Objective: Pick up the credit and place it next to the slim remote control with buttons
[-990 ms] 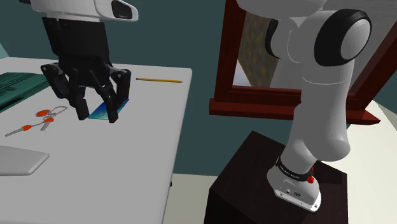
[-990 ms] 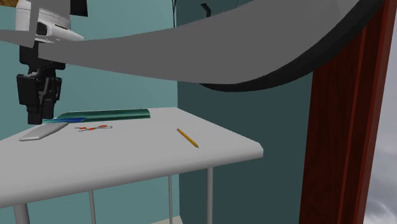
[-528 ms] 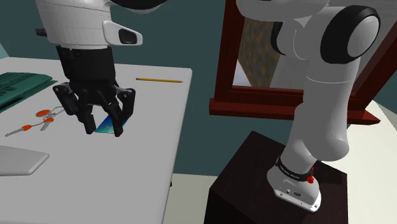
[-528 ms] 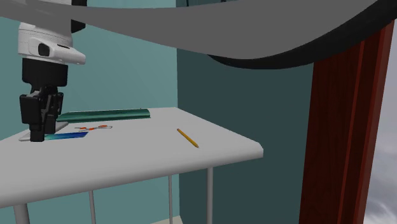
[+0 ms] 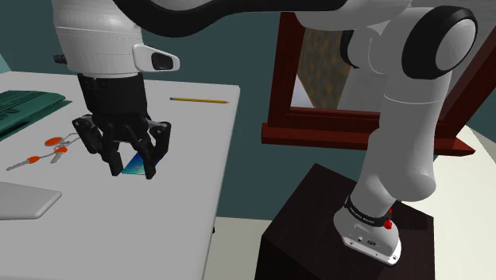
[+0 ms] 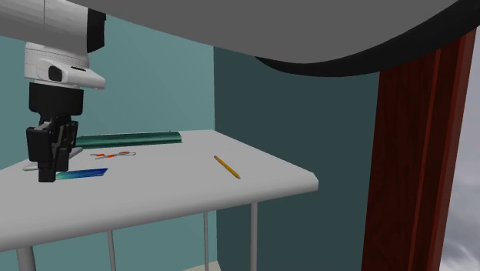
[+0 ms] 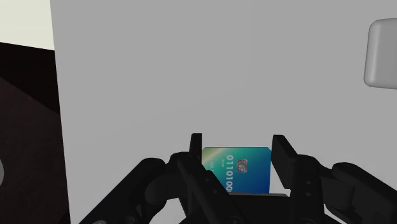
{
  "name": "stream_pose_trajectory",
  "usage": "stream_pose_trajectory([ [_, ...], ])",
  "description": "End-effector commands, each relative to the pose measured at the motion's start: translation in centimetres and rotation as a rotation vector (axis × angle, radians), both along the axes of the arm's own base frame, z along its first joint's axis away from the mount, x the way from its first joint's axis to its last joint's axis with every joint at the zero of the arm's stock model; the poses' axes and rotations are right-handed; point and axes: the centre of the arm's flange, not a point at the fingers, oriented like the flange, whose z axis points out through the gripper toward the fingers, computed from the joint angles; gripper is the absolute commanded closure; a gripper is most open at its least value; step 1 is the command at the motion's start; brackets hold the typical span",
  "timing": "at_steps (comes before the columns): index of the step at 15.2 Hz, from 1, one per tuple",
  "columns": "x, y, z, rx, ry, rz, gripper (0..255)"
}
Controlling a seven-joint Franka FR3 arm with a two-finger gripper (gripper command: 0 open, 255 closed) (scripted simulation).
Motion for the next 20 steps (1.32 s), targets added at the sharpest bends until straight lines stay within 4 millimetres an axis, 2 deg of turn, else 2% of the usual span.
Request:
stream_pose_trajectory([
  [1, 0.0, 0.0, 0.0, 0.0, 0.0, 0.0, 255],
  [3, 0.0, 0.0, 0.0, 0.0, 0.0, 0.0, 255],
  [4, 0.0, 0.0, 0.0, 0.0, 0.0, 0.0, 0],
  [9, 0.0, 0.0, 0.0, 0.0, 0.0, 0.0, 0],
  [13, 0.3, -0.7, 4.9, 0.0, 0.0, 0.0, 0],
  [20, 0.3, -0.7, 4.9, 0.0, 0.0, 0.0, 0],
])
